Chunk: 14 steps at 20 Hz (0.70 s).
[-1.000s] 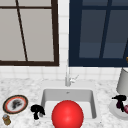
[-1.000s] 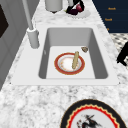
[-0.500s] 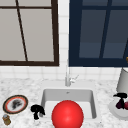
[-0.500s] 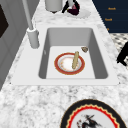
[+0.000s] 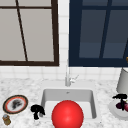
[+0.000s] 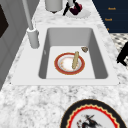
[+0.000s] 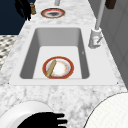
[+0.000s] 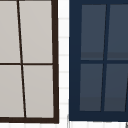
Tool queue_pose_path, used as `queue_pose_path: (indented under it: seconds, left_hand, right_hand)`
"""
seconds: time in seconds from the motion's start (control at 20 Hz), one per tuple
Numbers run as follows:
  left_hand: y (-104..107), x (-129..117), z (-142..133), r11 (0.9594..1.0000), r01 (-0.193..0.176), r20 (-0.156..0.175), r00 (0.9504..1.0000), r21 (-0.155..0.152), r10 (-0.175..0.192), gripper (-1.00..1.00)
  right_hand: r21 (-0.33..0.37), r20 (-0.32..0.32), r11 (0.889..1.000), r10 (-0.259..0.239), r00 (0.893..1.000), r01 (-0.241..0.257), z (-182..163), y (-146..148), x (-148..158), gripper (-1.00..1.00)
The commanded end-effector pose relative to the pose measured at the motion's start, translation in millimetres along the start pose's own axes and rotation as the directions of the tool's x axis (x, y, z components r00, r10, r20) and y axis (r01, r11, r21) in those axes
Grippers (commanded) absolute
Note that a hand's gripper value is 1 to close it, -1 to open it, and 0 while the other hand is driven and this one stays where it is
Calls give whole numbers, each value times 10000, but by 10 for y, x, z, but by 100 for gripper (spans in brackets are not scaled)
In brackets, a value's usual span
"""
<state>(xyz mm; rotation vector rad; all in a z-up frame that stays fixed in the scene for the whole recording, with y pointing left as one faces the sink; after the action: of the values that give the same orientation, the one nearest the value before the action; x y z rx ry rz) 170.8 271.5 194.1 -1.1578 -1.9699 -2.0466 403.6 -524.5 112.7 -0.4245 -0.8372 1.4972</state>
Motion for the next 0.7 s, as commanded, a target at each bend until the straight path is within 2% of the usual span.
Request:
queue_pose_path:
  seconds: [0.0,0.05,0.25,0.35,0.4,0.45,0.65]
  left_hand:
    - [0,0,0,10000,0,0,10000,0,0,0]
    - [0,0,0,10000,0,0,10000,0,0,0]
    - [0,0,0,10000,0,0,10000,0,0,0]
    - [0,0,0,10000,0,0,10000,0,0,0]
    - [0,0,0,10000,0,0,10000,0,0,0]
    - [0,0,0,10000,0,0,10000,0,0,0]
    - [0,0,0,10000,0,0,10000,0,0,0]
  right_hand:
    - [-389,-237,9992,50,9997,-59,-123,240,-241,-100]
    - [-246,-187,9997,-79,9998,75,-143,253,-259,-100]
    - [-744,72,9966,-346,9994,351,-71,298,-270,-100]
    - [-803,89,9961,-365,9993,371,-86,313,-166,-100]
    - [-809,74,9964,-263,9996,268,-78,316,-122,100]
    - [-994,-4,9950,55,10000,-55,-48,261,-93,100]
    - [-755,59,9957,-528,9986,531,-101,69,-87,100]
